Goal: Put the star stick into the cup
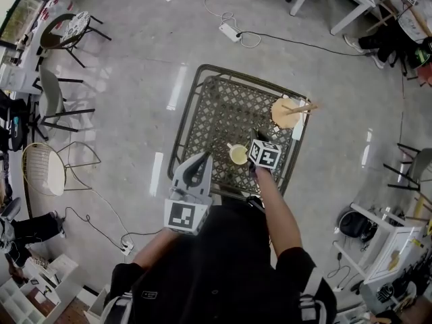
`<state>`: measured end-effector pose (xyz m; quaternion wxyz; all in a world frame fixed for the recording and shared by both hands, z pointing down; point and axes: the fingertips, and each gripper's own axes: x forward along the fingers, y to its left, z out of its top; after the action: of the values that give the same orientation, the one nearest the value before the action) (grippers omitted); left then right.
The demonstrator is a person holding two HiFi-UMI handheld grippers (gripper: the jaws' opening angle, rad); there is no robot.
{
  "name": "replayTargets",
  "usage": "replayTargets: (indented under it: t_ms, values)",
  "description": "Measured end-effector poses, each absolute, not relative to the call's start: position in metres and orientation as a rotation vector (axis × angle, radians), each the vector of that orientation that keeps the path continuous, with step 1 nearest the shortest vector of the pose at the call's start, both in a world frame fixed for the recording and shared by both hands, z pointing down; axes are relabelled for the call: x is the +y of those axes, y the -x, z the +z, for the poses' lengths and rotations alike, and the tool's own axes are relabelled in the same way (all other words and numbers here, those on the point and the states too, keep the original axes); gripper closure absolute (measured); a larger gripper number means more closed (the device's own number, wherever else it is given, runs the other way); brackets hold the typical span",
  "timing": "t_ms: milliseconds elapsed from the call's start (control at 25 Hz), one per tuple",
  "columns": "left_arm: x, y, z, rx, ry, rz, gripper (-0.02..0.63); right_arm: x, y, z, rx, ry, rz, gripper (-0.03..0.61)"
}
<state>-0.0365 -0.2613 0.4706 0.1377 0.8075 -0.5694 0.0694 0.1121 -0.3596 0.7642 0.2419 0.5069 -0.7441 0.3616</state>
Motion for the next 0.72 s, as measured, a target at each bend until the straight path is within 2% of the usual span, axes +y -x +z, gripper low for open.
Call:
replayTargets:
  t_ms: [320, 720]
  values:
    - [-0.255, 0.047, 0.465, -1.654, -2.346, 0.191, 0.598, -0.360, -0.112, 0.755, -2.058, -1.410, 0.993, 0.487]
    - [-0.227, 0.055, 0.455, -1.631, -2.394, 0.138, 0.598, -0.347, -0.124, 0.711, -2.095, -1.540, 0.928, 0.476]
